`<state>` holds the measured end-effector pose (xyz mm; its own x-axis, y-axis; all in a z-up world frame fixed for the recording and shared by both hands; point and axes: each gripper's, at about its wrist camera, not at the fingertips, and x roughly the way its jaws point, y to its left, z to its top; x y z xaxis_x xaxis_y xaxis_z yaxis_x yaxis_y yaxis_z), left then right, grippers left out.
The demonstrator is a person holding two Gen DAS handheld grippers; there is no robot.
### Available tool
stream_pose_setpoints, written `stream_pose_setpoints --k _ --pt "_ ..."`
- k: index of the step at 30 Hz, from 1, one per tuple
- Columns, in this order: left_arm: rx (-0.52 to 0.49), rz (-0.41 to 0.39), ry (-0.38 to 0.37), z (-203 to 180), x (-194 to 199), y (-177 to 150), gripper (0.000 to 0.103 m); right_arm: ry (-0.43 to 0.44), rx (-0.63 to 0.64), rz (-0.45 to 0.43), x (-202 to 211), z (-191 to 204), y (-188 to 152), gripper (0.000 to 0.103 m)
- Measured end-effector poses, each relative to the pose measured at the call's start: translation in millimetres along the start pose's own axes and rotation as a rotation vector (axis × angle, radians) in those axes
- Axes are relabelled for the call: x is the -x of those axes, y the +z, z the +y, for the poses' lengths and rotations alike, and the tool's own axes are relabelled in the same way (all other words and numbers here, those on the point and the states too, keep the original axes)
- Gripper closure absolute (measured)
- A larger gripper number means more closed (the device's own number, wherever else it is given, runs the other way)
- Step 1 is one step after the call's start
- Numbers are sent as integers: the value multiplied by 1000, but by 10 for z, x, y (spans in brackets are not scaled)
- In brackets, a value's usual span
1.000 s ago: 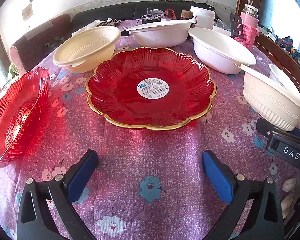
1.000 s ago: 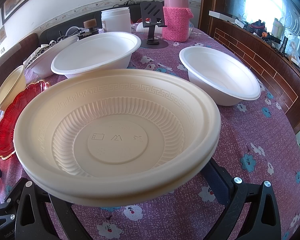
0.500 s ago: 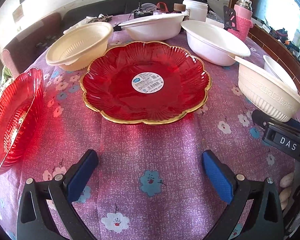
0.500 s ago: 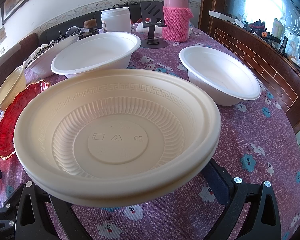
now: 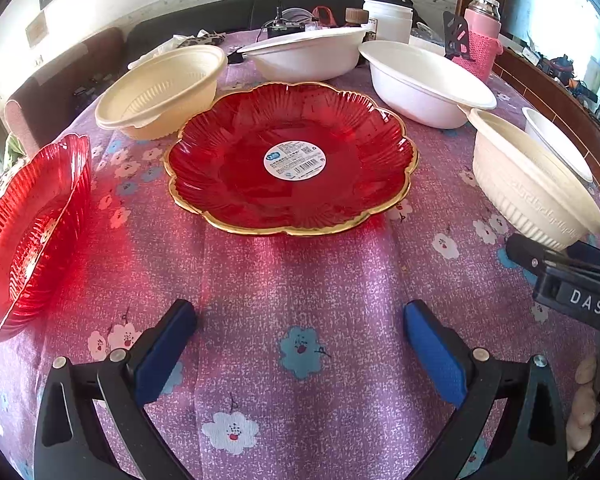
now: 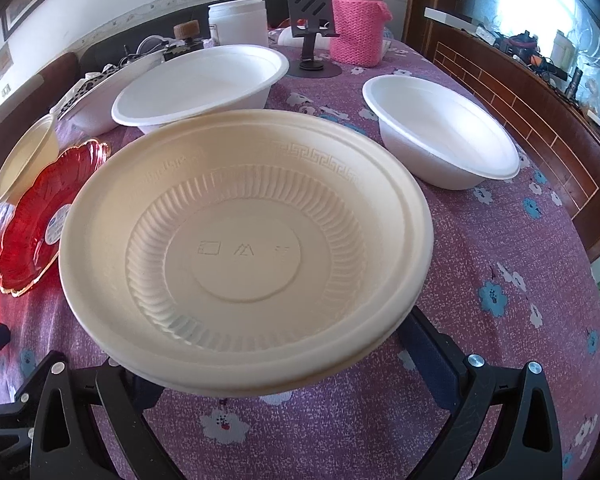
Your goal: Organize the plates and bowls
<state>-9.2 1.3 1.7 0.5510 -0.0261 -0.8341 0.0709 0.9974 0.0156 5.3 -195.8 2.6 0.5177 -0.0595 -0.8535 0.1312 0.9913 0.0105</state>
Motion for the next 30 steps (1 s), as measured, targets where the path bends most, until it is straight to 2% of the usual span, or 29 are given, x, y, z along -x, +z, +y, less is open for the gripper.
stream_pose_setpoints --k 5,8,10,13,16,20,23,26,30 --pt "-5 16 -21 21 16 -5 0 -7 0 -7 31 2 -57 1" --pt "14 3 -96 90 156 -82 1 -10 -6 -10 47 6 -76 1" --pt "18 -71 -142 154 382 -142 1 -6 -7 -12 58 -1 -89 1" --pt "21 -243 -147 283 800 -197 1 -1 -2 -16 78 3 -112 1" --pt "75 -353 -140 492 1127 -200 0 16 13 -15 91 6 -127 1" --pt "159 -363 -114 770 1410 -235 0 12 12 -19 90 14 -130 1" --pt "199 -385 -32 946 1684 -430 0 35 19 -29 102 -3 -141 1" --pt "245 -372 34 1150 1943 -638 0 61 -1 -40 117 -46 -143 1" --pt "336 -417 109 1295 2338 -919 0 12 21 -30 109 24 -165 1"
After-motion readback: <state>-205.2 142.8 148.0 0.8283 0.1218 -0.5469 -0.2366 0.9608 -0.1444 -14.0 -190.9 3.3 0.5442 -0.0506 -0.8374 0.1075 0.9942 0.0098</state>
